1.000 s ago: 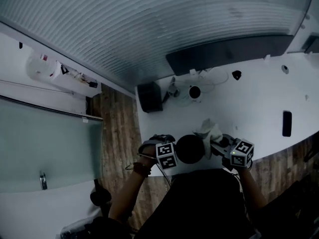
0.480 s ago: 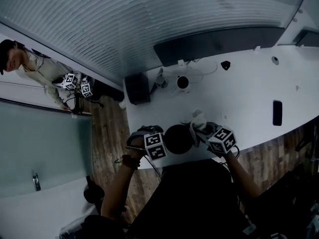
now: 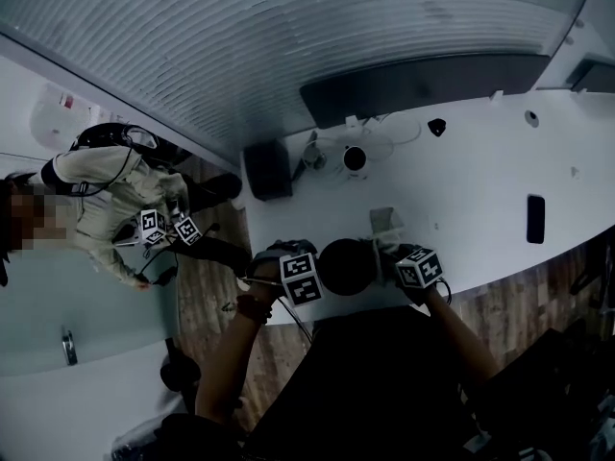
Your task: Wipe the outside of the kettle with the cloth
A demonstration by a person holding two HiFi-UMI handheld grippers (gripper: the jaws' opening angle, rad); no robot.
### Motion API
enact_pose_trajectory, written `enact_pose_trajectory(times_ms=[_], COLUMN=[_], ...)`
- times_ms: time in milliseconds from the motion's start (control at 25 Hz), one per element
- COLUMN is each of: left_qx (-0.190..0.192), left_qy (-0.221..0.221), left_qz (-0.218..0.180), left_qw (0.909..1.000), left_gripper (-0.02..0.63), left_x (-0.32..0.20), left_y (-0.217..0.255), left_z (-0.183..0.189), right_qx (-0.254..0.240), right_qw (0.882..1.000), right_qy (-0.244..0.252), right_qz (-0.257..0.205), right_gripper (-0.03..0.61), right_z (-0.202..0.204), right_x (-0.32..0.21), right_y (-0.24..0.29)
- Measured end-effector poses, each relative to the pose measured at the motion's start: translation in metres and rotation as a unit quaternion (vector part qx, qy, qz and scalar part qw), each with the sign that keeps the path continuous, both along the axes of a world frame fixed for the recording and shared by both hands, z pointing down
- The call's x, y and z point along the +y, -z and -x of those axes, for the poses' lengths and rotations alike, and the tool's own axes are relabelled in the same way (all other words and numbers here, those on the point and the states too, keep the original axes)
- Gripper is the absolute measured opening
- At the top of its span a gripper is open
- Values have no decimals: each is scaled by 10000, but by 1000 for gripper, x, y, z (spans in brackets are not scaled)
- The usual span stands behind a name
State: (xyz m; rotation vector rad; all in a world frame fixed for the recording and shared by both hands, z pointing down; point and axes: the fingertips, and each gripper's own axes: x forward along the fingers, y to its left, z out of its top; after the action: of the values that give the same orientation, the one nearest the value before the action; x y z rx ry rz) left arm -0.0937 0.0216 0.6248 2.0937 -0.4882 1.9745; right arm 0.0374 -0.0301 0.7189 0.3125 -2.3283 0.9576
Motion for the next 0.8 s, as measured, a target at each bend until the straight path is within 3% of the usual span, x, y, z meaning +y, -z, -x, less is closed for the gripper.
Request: enact_pose_trajectory(times_ms=[200,360,440,600,800], left_qx=[69,150,147,246,200], left_qy=[437,927,1067,1337,1435], left_qz=[23,20,47,173,204], left_qw=[9990,9956,9942,9906,9892], left_gripper=[101,101,103,100,100], left_x=[5,13,15,19,19], left_y=[1,2,2,2,4], left_z=[3,5,6,4,8], right_qx=[-824,-1410,-1373,-1277,-492], right_qw=[9922,9872,9873,9905,9983], right_qy=[-669,-107,55,-187,-193], right_qz=[-650,-739,-797,-482,-232], right_gripper=[63,63,63,63,63], right_z=[-11,4,17,18,16], right_x=[-23,-1,4,-7,-7], right_y=[84,142,148,127,54])
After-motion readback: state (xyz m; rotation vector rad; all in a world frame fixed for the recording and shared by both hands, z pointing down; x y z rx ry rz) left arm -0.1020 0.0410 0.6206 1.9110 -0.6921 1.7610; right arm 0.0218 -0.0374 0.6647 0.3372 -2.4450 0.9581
